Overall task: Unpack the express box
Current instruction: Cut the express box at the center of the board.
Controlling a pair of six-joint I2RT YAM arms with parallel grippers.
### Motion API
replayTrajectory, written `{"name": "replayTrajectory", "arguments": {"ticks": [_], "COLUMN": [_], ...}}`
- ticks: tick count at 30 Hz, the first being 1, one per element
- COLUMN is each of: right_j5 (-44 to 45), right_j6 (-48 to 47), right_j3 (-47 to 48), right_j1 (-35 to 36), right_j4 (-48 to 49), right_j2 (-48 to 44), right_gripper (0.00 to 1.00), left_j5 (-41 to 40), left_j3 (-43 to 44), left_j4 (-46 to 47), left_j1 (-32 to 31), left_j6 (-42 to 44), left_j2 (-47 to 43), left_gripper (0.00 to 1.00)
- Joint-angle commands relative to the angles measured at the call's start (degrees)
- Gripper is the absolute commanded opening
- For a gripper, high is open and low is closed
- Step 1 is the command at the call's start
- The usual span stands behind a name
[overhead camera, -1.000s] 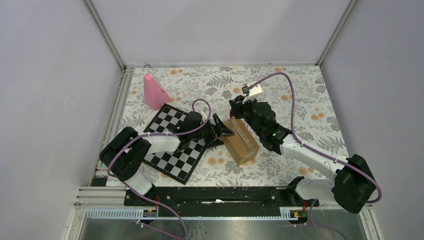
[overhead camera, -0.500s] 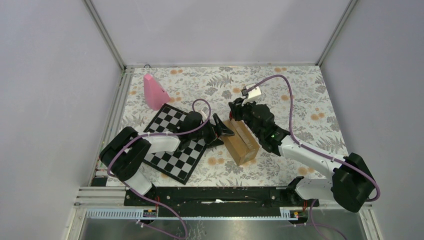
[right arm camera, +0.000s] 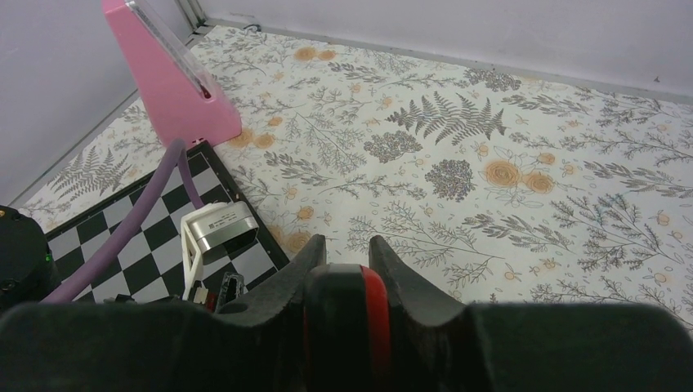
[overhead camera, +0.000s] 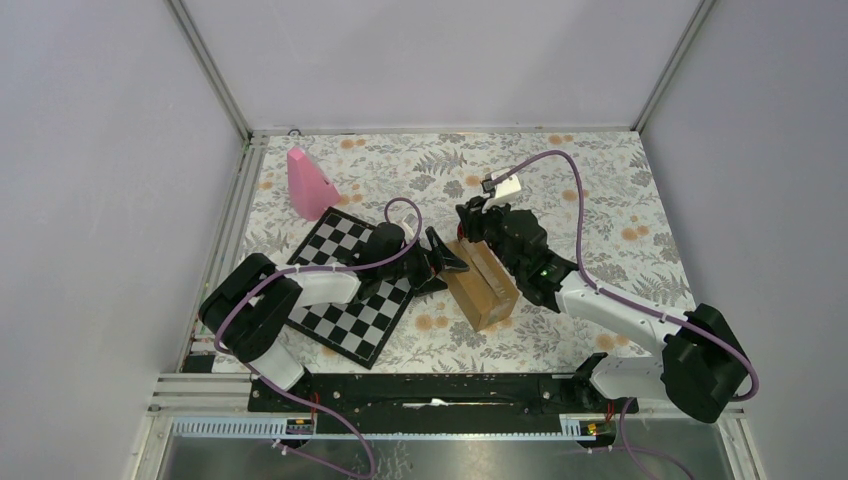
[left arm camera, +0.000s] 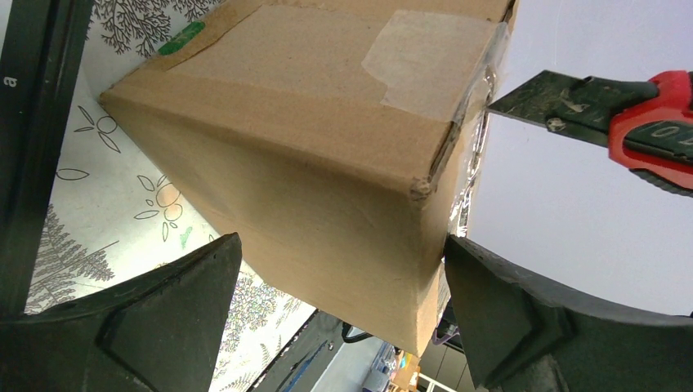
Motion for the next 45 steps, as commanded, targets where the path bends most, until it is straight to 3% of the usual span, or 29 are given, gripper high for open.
{"name": "replayTrajectory", "arguments": {"ticks": [1,45], "right_j5": [2.24,1.45], "right_j6": [-0.57,-4.12], "right_j3": [-0.45,-3.31], "right_j1": [0.90,2.59], "right_j4": [4.22,-2.22], "right_j2": [-0.08,-4.51], "right_gripper": [0.00,0.00], "left_j5": [-6.43,-9.26], "left_j3": [-0.65,-2.89], "left_j4": [-6.95,-5.71], "left_j1": [0.26,-0.35], "left_j6": [2.71,-2.02], "left_j2": [1.95,1.20], "left_gripper": [0.99,0.99]}}
